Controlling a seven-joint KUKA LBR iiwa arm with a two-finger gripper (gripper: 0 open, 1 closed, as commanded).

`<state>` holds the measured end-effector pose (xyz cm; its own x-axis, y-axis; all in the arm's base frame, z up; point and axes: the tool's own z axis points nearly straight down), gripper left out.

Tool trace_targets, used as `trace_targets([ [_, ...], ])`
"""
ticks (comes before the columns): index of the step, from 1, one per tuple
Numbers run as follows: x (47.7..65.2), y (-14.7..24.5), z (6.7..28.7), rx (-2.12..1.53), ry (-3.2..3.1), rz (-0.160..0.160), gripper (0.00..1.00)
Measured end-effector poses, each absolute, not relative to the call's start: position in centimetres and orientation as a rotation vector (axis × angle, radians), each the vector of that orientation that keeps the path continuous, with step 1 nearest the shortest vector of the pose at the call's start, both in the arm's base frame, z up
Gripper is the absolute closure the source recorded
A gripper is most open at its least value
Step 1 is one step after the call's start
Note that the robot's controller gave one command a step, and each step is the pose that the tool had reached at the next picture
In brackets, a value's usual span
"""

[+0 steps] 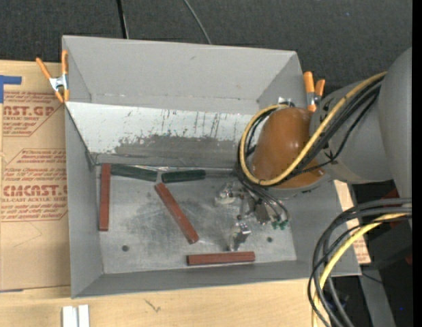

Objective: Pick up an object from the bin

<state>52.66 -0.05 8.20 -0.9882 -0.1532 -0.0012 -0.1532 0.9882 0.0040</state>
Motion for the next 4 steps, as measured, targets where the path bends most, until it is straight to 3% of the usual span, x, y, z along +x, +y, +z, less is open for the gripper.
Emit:
trace_targets([
  [1,51.2,-1.5,7.9,-0.427,3.085,-0.002,0.0],
  [2,50.6,3.1,7.9,-0.467,3.063,-0.014,0.0],
  [3,50.6,6.2,7.9,-0.44,3.068,-0.004,0.0],
  [4,51.1,12.7,8.0,-0.471,3.106,0.003,1.0],
])
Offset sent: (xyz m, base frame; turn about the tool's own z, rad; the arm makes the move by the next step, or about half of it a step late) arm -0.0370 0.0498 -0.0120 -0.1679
